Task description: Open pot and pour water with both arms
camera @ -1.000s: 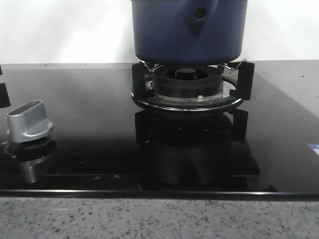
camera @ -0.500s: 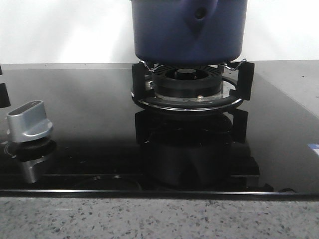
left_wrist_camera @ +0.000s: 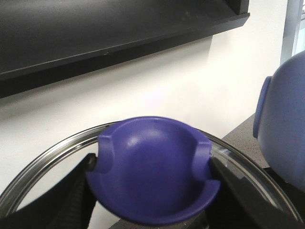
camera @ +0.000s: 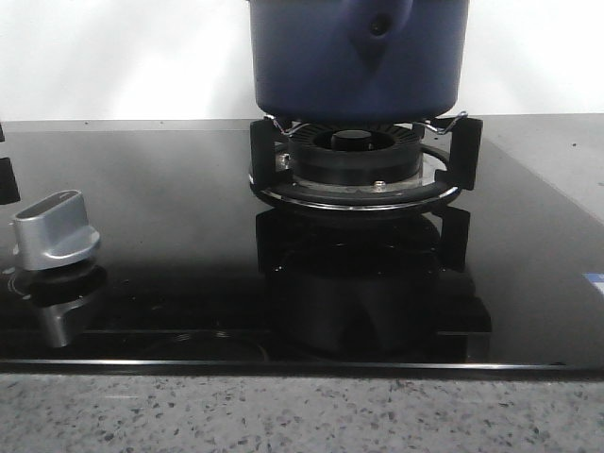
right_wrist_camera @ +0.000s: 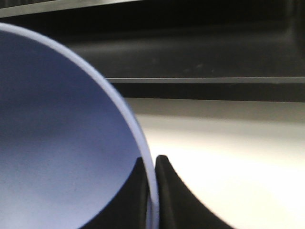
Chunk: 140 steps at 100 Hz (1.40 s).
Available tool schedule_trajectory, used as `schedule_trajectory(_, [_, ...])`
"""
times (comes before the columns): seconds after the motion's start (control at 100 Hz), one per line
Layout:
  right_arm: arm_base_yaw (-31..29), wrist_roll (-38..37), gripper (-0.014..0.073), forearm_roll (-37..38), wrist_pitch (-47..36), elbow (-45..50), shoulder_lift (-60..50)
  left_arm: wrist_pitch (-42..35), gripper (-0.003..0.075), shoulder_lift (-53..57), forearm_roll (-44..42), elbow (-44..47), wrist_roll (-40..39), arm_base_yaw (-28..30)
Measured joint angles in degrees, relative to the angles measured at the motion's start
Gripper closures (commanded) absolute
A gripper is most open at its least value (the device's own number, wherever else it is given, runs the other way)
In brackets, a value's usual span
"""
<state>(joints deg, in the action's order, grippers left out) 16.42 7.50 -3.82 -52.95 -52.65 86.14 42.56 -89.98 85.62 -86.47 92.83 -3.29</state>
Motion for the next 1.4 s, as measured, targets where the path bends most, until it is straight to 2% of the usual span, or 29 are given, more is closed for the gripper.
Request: schedule_trajectory(1.4, [0.0,0.0,0.065,0.36,-1.65,0.0,0.0,0.0,0.0531,0.0,0.0,0.0,0.0,0.0])
